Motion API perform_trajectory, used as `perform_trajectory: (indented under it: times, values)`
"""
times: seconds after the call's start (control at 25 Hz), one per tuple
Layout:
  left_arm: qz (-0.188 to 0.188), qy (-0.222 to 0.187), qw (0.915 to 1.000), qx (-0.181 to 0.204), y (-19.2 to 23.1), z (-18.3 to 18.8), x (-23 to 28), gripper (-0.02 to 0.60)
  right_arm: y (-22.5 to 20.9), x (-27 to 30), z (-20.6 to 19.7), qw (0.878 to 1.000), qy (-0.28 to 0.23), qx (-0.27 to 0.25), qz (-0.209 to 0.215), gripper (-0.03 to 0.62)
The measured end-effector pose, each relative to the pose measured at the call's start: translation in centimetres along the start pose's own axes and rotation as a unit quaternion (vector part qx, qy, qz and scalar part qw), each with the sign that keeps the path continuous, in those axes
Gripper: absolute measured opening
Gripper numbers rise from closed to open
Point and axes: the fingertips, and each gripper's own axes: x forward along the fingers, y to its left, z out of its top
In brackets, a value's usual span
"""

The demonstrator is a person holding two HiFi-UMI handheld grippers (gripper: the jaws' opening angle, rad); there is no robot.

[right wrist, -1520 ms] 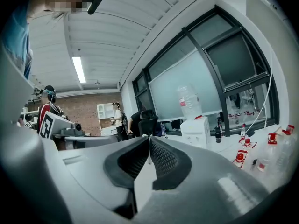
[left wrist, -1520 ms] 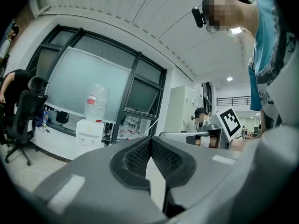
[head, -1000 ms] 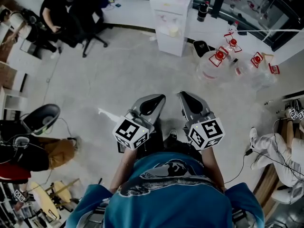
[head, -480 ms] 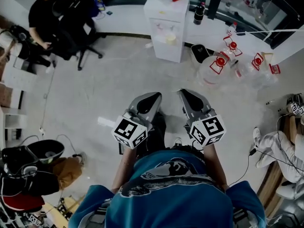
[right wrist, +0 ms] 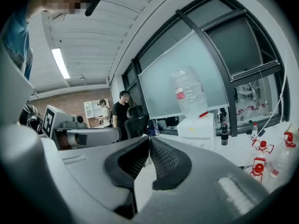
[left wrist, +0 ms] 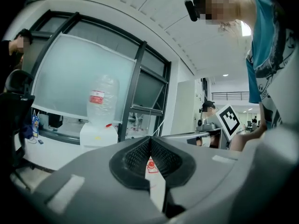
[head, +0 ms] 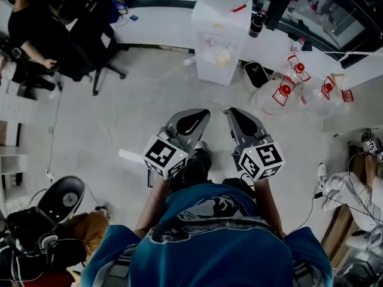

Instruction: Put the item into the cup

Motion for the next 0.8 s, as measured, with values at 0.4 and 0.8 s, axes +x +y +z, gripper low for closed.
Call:
perform_trajectory:
  times: [0.4, 0.8]
  values:
    - [-0.029, 0.009, 0.9995, -0.013, 5.3, -1.3, 0.3, -0.001, -0.4, 4.3, -1.4, 0.999, 0.019, 0.011, -0.038, 0.012]
    - [-0.047, 0.027, 0.9975, -0.045, 6.3, -2.8, 2.0, -0.002, -2.2, 5.6, -2.9, 0.996, 0.065, 0.017, -0.057, 0.012]
